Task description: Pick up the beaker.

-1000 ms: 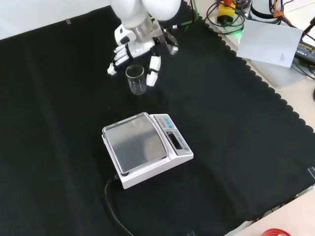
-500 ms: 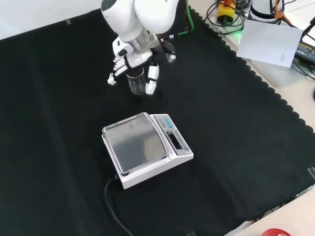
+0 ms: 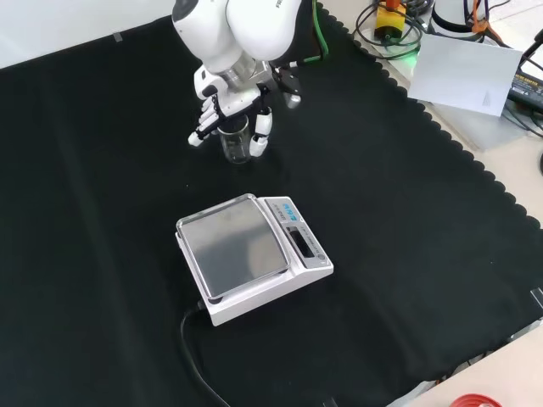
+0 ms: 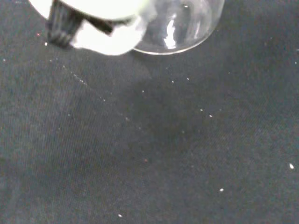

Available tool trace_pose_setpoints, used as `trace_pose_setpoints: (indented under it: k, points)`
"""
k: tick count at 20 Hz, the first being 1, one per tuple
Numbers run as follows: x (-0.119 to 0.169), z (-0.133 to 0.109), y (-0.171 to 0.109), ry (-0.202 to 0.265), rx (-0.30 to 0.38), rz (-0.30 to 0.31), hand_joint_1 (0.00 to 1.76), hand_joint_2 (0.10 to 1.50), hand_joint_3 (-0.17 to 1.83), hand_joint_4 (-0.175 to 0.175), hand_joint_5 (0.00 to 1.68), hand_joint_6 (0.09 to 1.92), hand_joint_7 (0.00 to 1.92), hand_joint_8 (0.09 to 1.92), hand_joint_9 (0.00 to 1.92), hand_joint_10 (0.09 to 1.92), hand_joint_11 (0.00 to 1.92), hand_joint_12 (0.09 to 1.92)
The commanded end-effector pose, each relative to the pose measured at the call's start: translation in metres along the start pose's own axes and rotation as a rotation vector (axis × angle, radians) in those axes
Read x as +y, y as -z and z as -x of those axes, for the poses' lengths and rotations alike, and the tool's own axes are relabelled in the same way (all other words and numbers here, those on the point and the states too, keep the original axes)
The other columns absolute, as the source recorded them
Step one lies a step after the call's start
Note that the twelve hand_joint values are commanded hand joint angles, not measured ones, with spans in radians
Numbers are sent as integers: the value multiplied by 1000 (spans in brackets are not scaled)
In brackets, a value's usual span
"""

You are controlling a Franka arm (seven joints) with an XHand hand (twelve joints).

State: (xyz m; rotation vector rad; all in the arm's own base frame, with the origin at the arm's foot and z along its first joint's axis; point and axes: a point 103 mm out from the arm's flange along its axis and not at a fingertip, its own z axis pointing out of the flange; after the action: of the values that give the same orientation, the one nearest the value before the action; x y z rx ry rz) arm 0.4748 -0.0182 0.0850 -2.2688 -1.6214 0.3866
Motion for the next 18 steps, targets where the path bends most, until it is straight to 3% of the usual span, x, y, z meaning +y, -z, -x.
trace_pose_setpoints:
  k: [1,2,4,5,8,11,18]
  points:
    - [2,-8,-1,-32,71,138,1097,543,658,112,494,621,584,786,1008,574,819,1233]
    - [2,-9,0,-37,75,151,1118,544,709,114,565,882,655,824,1080,553,891,1190]
    - [3,-11,0,-36,72,169,1147,553,767,107,668,1153,744,905,1165,540,978,1136]
    - [4,-12,2,-38,76,178,1131,633,734,77,796,1158,787,966,1198,549,1033,1101]
    - [6,-14,5,-42,74,190,1139,739,688,-67,997,1104,878,1119,1247,608,1194,961]
    - [5,-12,9,-43,84,187,1222,786,647,40,1000,1164,1005,1082,1255,660,1264,892]
    - [-10,-18,46,-14,84,236,1232,772,673,54,1010,1164,1022,1081,1258,678,1279,872]
